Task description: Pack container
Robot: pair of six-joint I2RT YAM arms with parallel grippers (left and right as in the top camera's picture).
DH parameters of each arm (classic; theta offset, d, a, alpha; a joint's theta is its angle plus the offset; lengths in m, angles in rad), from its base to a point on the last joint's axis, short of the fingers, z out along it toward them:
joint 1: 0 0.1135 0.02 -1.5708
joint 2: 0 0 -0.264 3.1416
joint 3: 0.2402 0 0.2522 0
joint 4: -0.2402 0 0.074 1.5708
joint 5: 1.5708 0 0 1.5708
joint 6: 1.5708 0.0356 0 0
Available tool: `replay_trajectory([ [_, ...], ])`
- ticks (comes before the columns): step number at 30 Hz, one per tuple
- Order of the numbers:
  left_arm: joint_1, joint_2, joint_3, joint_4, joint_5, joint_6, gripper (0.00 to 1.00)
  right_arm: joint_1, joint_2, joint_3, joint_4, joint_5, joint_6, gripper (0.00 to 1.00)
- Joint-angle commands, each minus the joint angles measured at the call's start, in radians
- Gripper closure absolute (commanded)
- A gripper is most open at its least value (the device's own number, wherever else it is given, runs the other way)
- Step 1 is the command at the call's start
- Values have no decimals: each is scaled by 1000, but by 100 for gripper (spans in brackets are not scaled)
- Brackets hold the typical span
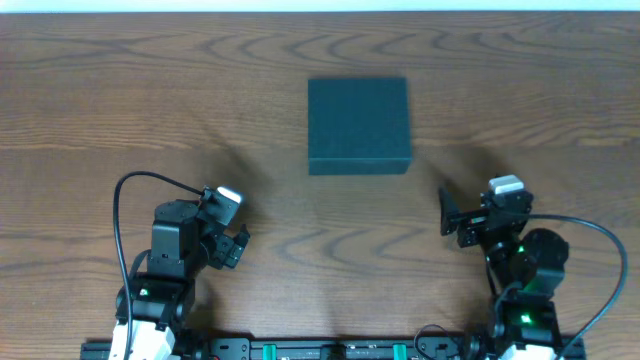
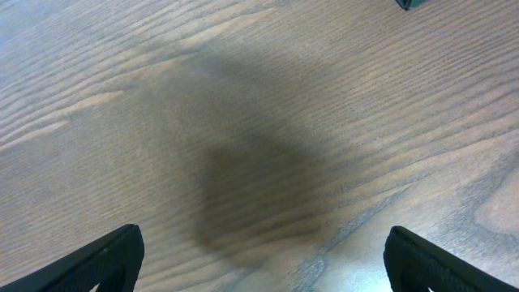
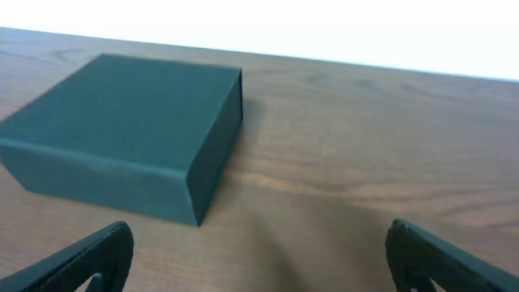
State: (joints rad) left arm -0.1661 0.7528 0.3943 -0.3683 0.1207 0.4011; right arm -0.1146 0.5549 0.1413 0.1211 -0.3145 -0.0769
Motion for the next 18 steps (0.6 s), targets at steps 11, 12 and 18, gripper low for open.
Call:
replay_trajectory([
  [11, 4, 0, 6, -2, 3, 14, 5, 7, -181, -136, 68, -121, 39, 1],
  [12, 4, 0, 6, -2, 3, 14, 4, 20, -189, -136, 49, -123, 39, 1],
  [18, 4, 0, 6, -2, 3, 14, 5, 61, -262, -136, -93, 176, 39, 1],
])
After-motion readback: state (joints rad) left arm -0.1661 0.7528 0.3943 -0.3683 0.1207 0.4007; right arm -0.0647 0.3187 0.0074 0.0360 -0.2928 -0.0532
